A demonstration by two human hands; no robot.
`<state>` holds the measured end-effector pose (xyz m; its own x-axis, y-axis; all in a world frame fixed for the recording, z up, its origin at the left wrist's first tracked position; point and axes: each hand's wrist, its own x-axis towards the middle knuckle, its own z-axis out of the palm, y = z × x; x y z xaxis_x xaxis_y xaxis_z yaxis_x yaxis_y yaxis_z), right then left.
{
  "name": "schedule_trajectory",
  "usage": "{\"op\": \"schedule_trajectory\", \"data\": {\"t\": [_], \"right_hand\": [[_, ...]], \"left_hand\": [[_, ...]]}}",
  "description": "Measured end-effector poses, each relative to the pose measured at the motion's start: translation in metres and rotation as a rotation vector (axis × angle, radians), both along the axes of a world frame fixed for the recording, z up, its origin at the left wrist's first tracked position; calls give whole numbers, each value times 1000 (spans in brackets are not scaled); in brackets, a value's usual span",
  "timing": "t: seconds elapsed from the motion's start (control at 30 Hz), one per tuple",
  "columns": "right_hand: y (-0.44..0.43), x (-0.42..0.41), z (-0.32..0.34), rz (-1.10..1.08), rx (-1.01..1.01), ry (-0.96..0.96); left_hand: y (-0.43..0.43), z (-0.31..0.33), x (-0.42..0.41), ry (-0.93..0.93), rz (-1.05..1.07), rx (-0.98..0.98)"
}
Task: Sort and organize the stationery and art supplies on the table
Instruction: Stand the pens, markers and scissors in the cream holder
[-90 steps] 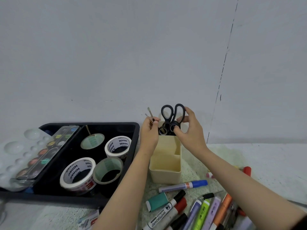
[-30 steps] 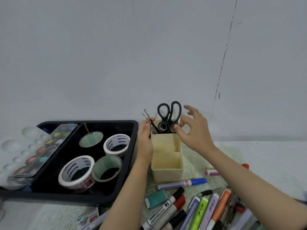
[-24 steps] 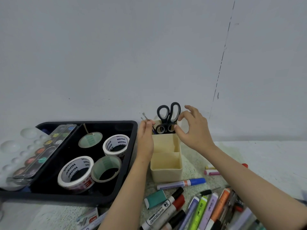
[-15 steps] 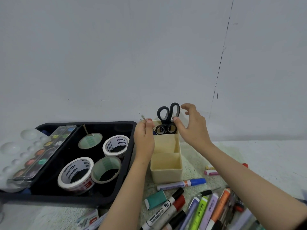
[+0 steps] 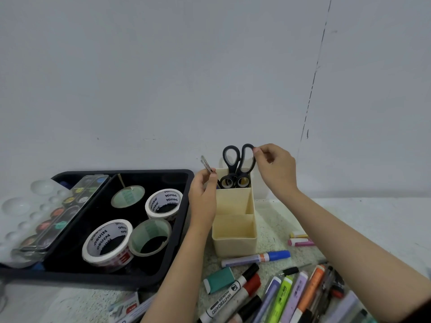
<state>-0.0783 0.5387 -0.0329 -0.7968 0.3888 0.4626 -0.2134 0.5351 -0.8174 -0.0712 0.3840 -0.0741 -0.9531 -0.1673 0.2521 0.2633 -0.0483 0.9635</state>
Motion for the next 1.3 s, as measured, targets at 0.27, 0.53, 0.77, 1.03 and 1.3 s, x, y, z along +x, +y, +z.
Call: {"op": "schedule_trajectory", "data": {"t": [0.27, 0.53, 0.77, 1.03, 1.3], "right_hand": [[1, 4, -1, 71, -46, -99], [5, 5, -3, 132, 20, -127], [9, 9, -4, 115, 25, -144], [17, 19, -3, 109, 33, -145], [15, 22, 0, 113, 40, -150]], "left_hand": [[0, 2, -1, -64, -26, 66], [-5, -3, 4, -55, -158, 23], [-6, -5, 3, -35, -118, -32], [-3, -1, 0, 229, 76, -404], [-3, 5, 2, 167, 122, -534]]}}
